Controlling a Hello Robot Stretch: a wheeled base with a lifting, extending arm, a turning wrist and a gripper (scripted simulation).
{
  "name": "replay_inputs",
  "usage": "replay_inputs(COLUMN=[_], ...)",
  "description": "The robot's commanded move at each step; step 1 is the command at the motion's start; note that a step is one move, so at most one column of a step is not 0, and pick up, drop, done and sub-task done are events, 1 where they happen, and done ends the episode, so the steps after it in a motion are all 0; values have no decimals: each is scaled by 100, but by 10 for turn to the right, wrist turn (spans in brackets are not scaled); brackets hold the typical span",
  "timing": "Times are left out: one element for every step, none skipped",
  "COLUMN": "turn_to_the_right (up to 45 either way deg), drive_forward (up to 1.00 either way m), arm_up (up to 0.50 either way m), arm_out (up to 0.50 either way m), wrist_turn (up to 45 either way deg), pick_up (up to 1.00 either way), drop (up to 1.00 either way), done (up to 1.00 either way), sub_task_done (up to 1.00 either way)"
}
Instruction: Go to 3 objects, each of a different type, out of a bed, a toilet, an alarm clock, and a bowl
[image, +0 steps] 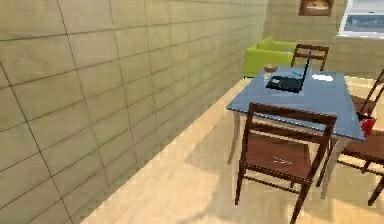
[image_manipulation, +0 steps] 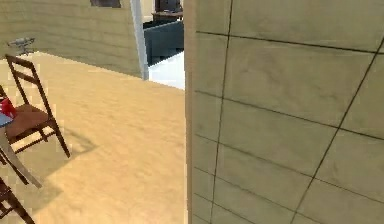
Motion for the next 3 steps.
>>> replay_inputs(turn_to_the_right=[-450,-450,-450], drive_forward=[0,0,0], arm_up=[0,0,0], arm_out=[0,0,0], wrist_turn=[0,0,0], pick_up=[0,0,0], drop=[0,0,0], done=[0,0,0], sub_task_done=[0,0,0])
